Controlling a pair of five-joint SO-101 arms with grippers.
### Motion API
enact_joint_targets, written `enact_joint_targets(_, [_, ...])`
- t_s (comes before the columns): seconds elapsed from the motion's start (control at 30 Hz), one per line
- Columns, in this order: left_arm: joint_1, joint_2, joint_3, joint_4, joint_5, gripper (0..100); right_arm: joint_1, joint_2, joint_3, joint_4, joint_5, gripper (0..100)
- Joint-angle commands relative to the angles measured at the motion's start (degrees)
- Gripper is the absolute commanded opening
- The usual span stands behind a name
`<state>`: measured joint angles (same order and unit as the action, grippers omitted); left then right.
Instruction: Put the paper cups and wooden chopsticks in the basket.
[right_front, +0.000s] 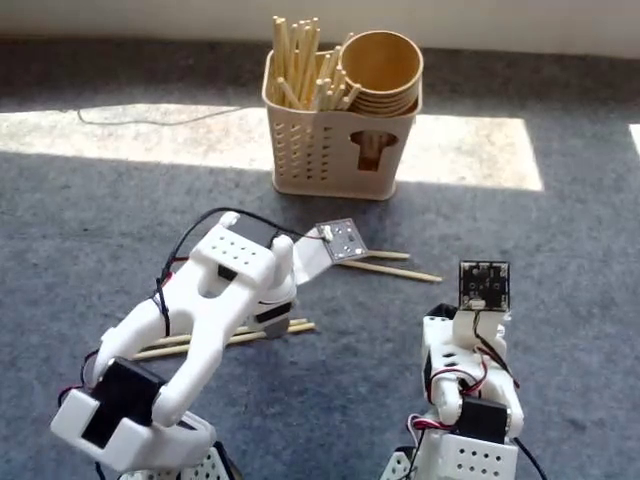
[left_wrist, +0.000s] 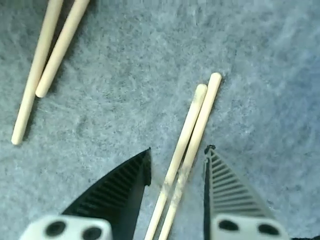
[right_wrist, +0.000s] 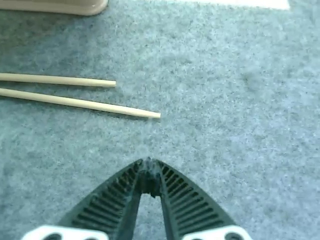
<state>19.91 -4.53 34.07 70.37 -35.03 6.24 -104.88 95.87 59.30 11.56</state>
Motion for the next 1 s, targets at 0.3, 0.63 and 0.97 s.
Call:
enact_joint_targets(0.3, [-0.4,6.5,-2.7,-8.3,-0.3,18,0.7,-0.5,7.2,0.1,0.2,0.6])
enact_joint_targets(0.63, [-0.9,6.7,-2.6,-8.3,-0.1,8,0.7,-0.5,7.2,0.1,0.2,0.6])
enact_joint_targets(0.97, [4.9,6.6,-11.1,5.0,0.3,1,0.7,-0.5,7.2,0.1,0.2,0.6])
